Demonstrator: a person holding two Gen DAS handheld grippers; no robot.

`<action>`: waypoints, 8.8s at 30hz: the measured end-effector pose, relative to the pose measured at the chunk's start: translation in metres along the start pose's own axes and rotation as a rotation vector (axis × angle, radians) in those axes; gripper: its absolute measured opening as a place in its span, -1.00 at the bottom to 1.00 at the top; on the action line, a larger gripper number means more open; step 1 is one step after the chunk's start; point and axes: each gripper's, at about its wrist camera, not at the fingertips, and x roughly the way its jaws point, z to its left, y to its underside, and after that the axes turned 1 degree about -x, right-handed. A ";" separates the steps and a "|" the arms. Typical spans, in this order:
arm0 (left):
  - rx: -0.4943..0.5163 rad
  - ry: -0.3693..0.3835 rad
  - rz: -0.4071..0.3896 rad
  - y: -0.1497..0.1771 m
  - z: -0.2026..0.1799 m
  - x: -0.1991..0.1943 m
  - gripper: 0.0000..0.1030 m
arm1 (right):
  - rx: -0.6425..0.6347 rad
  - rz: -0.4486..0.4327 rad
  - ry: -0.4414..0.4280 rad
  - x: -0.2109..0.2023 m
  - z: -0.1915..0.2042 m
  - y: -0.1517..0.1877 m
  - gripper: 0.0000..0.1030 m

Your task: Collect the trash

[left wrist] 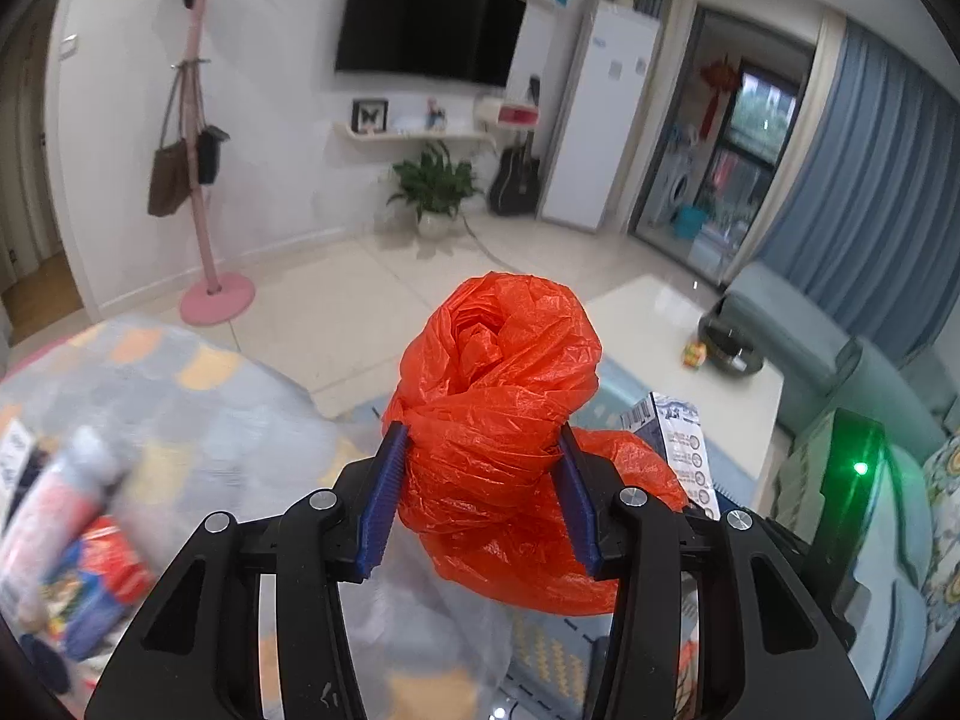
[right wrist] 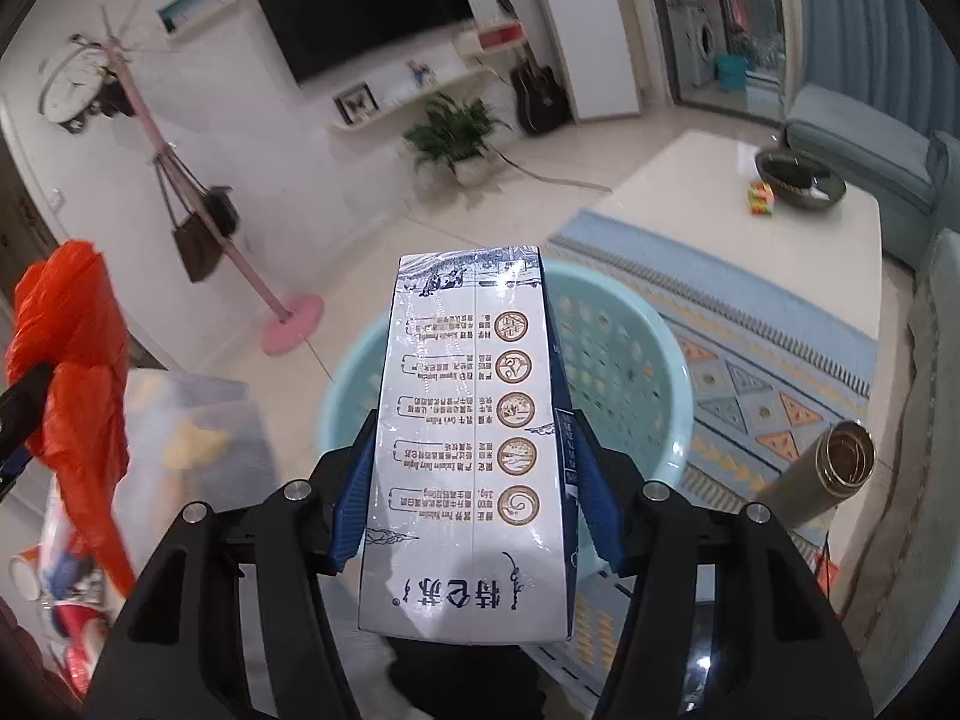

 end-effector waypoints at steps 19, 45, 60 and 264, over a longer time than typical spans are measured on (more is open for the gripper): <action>0.039 0.020 0.045 0.009 -0.018 0.026 0.36 | 0.004 0.034 0.034 0.006 -0.020 0.004 0.20; -0.151 -0.168 -0.272 0.091 0.078 -0.206 0.45 | -0.358 -0.114 -0.264 -0.123 0.142 0.064 0.20; -0.334 -0.248 -0.151 0.182 0.178 -0.241 0.58 | -0.540 0.057 -0.419 -0.097 0.240 0.131 0.20; -0.044 0.075 0.104 0.016 -0.026 0.022 0.22 | -0.153 -0.055 0.016 -0.017 0.005 -0.007 0.16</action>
